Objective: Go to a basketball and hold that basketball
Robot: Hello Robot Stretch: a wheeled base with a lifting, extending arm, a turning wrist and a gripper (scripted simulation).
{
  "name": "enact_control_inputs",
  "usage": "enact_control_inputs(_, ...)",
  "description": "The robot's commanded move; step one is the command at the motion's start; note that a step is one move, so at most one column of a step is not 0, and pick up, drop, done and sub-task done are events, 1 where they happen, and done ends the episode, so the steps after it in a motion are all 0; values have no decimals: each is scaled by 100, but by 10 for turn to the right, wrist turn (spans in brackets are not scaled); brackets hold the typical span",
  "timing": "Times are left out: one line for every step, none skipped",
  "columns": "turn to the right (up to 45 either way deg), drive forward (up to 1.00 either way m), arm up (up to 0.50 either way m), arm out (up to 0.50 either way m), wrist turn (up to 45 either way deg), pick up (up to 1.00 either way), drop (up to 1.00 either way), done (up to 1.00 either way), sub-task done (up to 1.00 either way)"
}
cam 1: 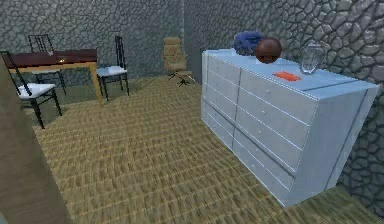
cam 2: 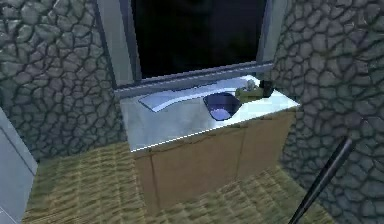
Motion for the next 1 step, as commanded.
enact_control_inputs(0, 40, 0, 0, 0, 0, 0, 0, 0)
